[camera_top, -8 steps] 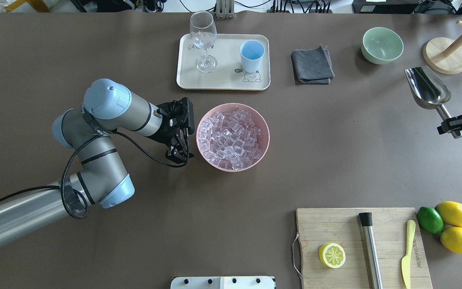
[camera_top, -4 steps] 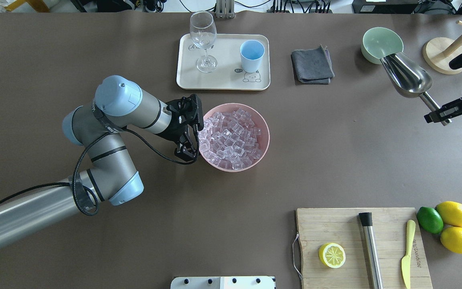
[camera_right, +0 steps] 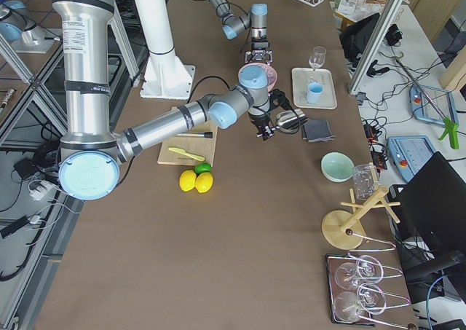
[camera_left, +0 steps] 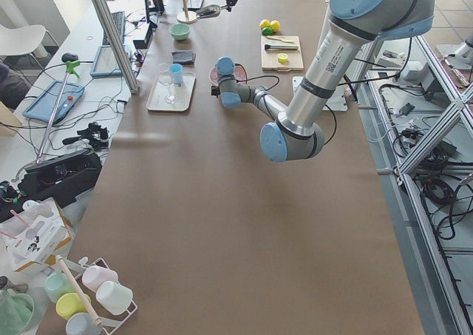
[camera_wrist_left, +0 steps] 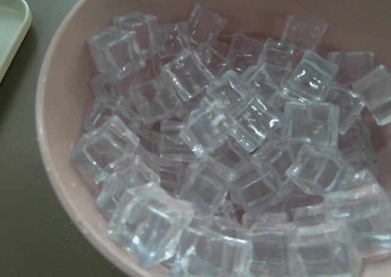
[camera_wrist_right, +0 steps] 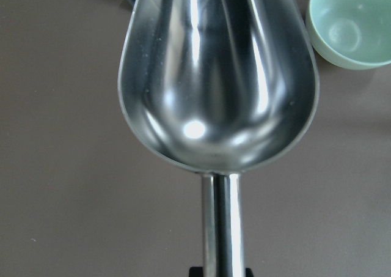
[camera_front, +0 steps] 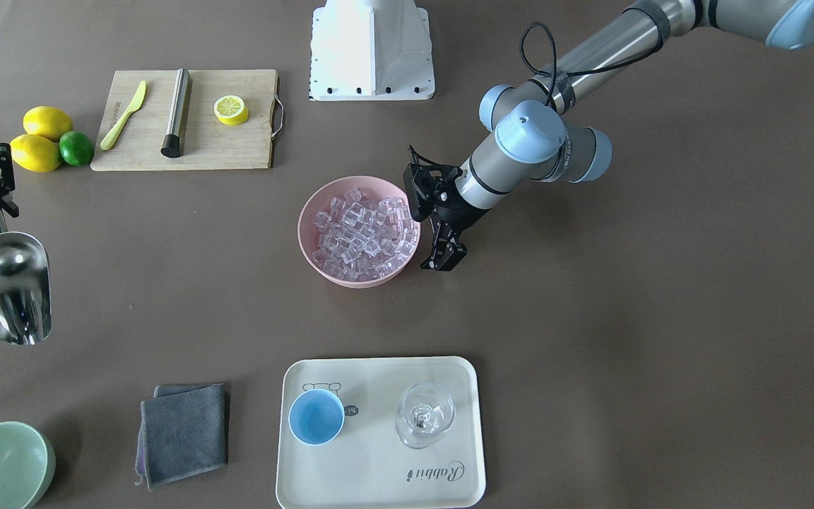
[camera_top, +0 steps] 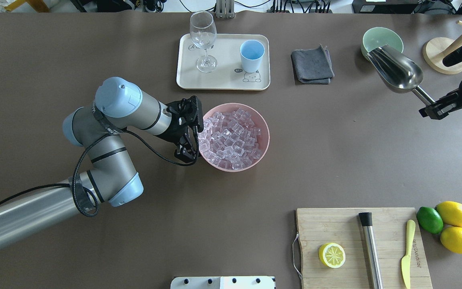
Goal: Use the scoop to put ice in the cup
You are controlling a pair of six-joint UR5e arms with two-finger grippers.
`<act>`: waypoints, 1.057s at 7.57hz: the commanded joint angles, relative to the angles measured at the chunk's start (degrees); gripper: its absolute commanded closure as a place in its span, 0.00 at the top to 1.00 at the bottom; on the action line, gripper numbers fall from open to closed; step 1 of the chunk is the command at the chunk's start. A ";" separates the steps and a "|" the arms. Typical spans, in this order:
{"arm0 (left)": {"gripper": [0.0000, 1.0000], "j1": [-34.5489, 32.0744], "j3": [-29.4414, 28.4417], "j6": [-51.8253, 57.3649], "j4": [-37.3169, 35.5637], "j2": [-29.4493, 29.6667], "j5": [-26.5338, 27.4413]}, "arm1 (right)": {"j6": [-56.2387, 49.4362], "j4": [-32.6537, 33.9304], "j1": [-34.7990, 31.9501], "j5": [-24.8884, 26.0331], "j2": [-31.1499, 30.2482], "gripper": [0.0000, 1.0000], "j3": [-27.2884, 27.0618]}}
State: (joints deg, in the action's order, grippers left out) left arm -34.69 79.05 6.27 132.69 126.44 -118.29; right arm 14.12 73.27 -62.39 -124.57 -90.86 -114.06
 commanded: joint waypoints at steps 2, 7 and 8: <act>0.98 0.15 0.23 0.23 0.11 -0.23 -0.54 | -15.25 20.58 2.87 0.29 13.55 0.00 -2.54; 0.98 1.03 0.05 0.14 2.30 -0.75 -1.42 | -26.76 42.76 13.14 7.03 30.27 0.00 -2.82; 0.98 1.03 -0.03 0.14 3.09 -0.76 -1.33 | -27.82 52.49 15.09 9.50 35.27 0.00 -2.83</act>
State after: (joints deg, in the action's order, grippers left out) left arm -33.87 79.12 6.46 134.51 125.81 -119.67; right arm -10.97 111.89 -51.16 -119.40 -63.13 -116.59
